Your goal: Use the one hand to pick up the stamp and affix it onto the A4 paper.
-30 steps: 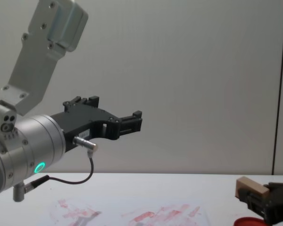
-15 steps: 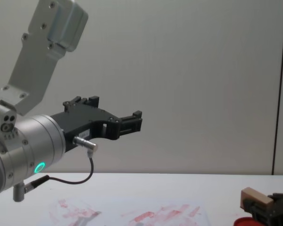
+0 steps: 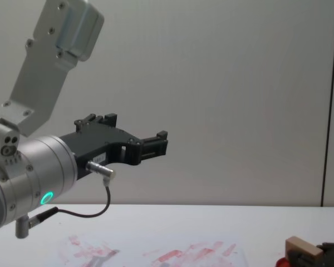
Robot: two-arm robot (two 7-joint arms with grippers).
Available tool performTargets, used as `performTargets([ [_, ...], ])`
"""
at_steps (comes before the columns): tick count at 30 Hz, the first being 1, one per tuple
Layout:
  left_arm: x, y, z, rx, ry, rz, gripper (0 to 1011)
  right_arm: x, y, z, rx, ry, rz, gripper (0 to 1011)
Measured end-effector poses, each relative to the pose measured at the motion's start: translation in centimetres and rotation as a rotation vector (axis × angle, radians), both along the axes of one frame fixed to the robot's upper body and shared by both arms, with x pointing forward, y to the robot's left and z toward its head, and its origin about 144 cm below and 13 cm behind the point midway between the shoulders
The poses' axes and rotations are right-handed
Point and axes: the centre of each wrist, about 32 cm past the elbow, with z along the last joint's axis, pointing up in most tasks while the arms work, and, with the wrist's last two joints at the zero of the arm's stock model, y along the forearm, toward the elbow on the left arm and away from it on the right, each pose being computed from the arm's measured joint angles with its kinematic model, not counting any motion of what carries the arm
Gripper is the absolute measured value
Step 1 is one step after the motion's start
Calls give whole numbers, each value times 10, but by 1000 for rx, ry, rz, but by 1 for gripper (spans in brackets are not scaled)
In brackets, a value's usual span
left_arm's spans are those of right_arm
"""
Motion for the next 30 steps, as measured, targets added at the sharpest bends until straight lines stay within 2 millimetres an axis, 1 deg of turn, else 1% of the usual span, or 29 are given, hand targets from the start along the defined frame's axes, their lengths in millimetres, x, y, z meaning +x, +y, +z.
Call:
performTargets([
  [6, 0, 0, 0, 0, 0, 0, 1002, 1, 0, -2, -4, 9, -2, 229],
  [10, 0, 0, 0, 0, 0, 0, 1002, 1, 1, -3, -5, 14, -7, 373],
  [11, 0, 0, 0, 0, 0, 0, 1002, 1, 1, -3, -5, 14, -8, 391],
  [13, 0, 0, 0, 0, 0, 0, 1002, 1, 1, -3, -5, 14, -10, 477],
  [14, 0, 0, 0, 0, 0, 0, 1002, 1, 1, -3, -4, 14, -11, 497],
  [16, 0, 0, 0, 0, 0, 0, 1002, 1, 2, -3, 1, 14, -13, 579],
  [17, 0, 0, 0, 0, 0, 0, 1002, 1, 2, -3, 3, 14, -14, 579],
  [18, 0, 0, 0, 0, 0, 0, 1003, 1, 2, -2, 9, 12, -15, 636],
  [20, 0, 0, 0, 0, 0, 0, 1002, 2, 3, -1, 17, 8, -16, 679],
  [22, 0, 0, 0, 0, 0, 0, 1003, 2, 4, 2, 29, -1, -17, 755],
  [23, 0, 0, 0, 0, 0, 0, 1002, 2, 5, 3, 34, -5, -18, 772],
  [25, 0, 0, 0, 0, 0, 0, 1002, 2, 6, 6, 49, -19, -19, 841],
  [27, 0, 0, 0, 0, 0, 0, 1002, 1, 7, 9, 59, -29, -21, 881],
  [28, 0, 0, 0, 0, 0, 0, 1003, 1, 8, 11, 69, -37, -23, 932],
  [30, 0, 0, 0, 0, 0, 0, 1002, 1, 9, 14, 78, -46, -24, 977],
])
